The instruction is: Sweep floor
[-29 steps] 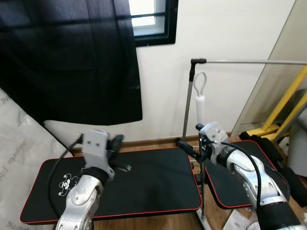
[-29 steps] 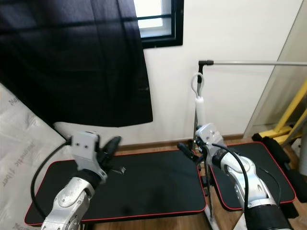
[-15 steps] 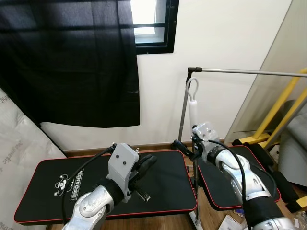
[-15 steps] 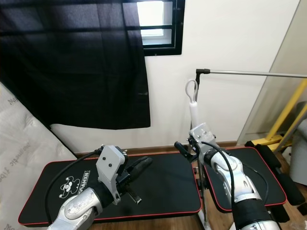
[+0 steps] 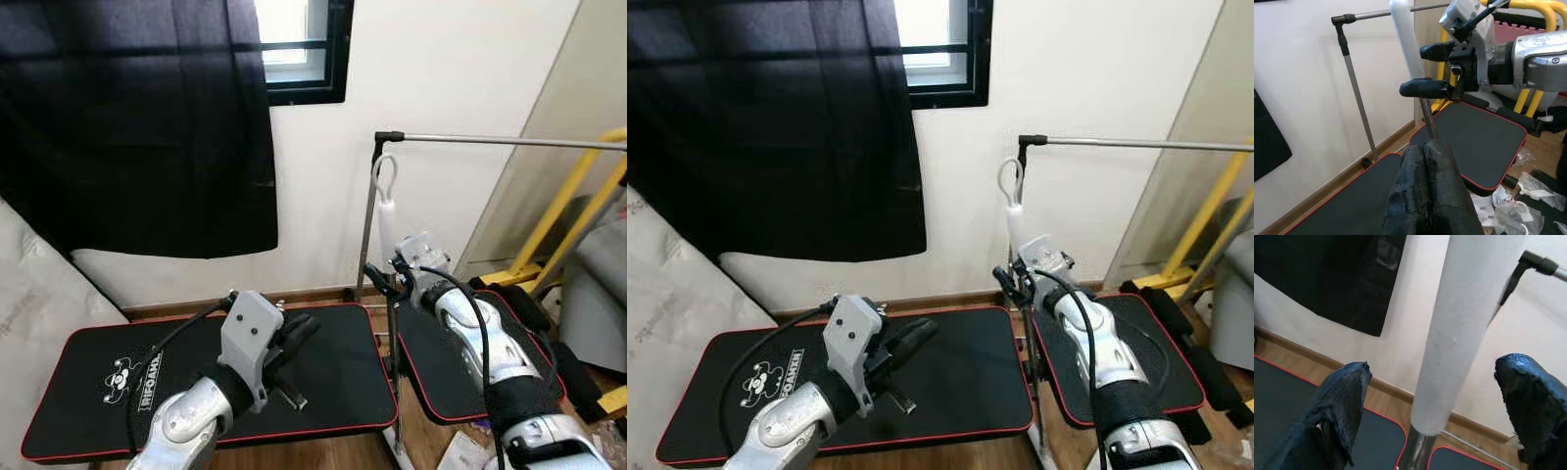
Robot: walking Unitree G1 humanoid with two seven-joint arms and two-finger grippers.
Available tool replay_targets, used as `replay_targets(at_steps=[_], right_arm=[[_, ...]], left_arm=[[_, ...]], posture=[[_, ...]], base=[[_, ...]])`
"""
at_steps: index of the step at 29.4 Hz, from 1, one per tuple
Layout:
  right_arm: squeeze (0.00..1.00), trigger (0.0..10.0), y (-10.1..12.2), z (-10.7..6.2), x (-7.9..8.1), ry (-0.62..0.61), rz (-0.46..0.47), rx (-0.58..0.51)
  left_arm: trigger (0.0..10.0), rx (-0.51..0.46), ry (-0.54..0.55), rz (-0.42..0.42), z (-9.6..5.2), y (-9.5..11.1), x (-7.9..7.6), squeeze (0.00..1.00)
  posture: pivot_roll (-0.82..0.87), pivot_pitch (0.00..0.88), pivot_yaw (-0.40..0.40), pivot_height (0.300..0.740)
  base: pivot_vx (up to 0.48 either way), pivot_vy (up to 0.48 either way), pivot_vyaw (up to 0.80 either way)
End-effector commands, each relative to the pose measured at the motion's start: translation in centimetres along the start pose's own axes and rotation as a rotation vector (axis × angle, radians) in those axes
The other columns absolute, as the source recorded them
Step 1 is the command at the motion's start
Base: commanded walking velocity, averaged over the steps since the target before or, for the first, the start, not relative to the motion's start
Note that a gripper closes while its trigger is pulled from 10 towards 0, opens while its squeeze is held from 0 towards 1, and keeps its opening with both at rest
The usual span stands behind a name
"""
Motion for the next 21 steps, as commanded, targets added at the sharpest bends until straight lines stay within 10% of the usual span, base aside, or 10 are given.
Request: replay_targets(at_steps=[1, 11, 12, 13, 14, 21], right_arm=[[0.00, 10.0, 0.2, 0.5, 0.2, -0.006, -0.003, -0.006], [0.00, 10.0, 0.9, 2.2, 0.6, -0.034, 0.018, 0.000], [0.00, 2.6, 0.9, 2.3, 0.5, -0.044, 0.020, 0.004], [0.00, 2.6, 0.9, 2.3, 0.5, -0.044, 0.020, 0.004], [0.00, 0.0, 0.9, 2.5, 0.4, -0.055, 0.018, 0.008], [0.00, 0.0, 0.7, 2.6, 0.2, -0.072, 0.009, 0.011]], left_arm=[[10.0, 0.004, 0.017, 0.003, -0.1, 0.0, 0.0, 0.00], [10.0, 0.007, 0.007, -0.002, -0.2, 0.1, -0.3, 0.00], [10.0, 0.007, 0.007, -0.003, -0.2, 0.1, -0.3, 0.00], [10.0, 0.007, 0.007, -0.003, -0.2, 0.1, -0.3, 0.00], [10.0, 0.007, 0.007, -0.003, -0.2, 0.1, -0.4, 0.00], [10.0, 0.006, 0.008, -0.004, -0.1, 0.1, -0.4, 0.00]], posture=[[-0.01, 0.030, -0.063, 0.740], [0.00, 0.040, -0.064, 0.740], [0.00, 0.040, -0.065, 0.740], [0.00, 0.040, -0.065, 0.740], [0.00, 0.040, -0.066, 0.740], [-0.01, 0.038, -0.069, 0.740]], base=[[0.000, 0.000, 0.00], [0.000, 0.000, 0.00], [0.000, 0.000, 0.00], [0.000, 0.000, 0.00], [0.000, 0.000, 0.00], [0.000, 0.000, 0.00]])
Point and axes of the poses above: a point about 5 cm out from each wrist's last joint towards the gripper, its own z axis pointing out of the wrist towards the gripper, its own y axis along the axis of the wrist's last joint, x = y × z, the point moved 3 cm from there along z, pointing out of the wrist towards the gripper
